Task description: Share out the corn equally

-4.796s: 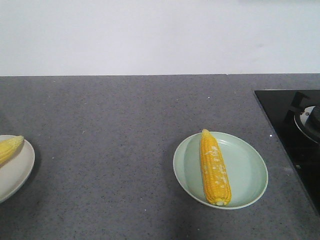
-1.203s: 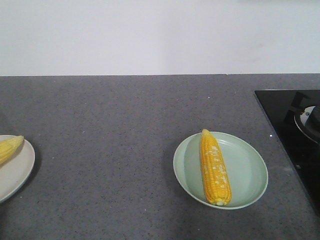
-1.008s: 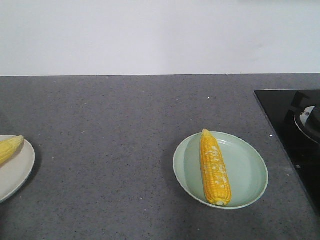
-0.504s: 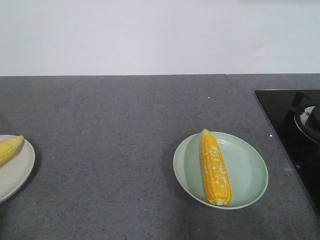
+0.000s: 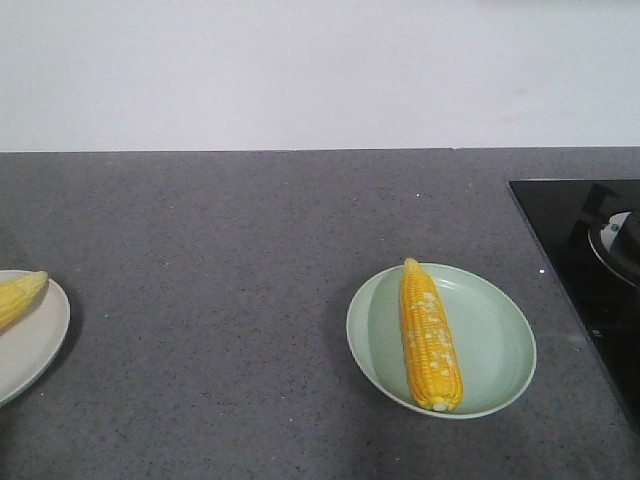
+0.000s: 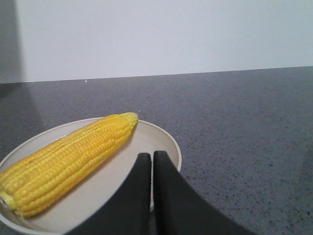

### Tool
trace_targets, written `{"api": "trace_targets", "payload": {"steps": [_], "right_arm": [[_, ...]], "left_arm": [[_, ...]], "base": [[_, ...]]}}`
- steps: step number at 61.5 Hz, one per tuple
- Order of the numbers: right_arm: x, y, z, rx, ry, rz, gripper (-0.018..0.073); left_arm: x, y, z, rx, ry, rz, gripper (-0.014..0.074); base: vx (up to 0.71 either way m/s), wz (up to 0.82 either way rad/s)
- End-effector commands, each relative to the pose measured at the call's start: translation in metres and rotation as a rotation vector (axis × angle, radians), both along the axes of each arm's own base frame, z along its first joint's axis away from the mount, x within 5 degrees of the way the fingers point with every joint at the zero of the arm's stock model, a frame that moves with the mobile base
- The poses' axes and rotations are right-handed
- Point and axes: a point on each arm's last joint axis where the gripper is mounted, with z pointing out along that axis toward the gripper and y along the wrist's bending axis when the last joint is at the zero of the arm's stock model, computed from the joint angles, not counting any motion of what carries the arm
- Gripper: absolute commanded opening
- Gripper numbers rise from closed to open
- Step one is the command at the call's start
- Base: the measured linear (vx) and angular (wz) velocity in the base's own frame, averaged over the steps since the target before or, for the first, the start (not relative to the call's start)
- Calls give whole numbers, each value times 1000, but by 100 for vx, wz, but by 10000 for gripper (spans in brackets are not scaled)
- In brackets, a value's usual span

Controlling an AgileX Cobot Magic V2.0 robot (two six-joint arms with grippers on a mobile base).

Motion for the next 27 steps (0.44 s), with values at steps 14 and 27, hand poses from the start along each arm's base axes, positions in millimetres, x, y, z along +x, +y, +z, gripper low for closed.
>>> {"api": "trace_targets", "payload": {"steps": [14, 27], "right_arm": [[-1, 0, 4, -16, -74, -6, -4], [-1, 0, 4, -16, -74, -6, -4]], "left_arm": [[-1, 1, 7, -15, -91, 7, -7], [-1, 1, 7, -15, -91, 7, -7]], "base": [[0, 0], [0, 0]]}}
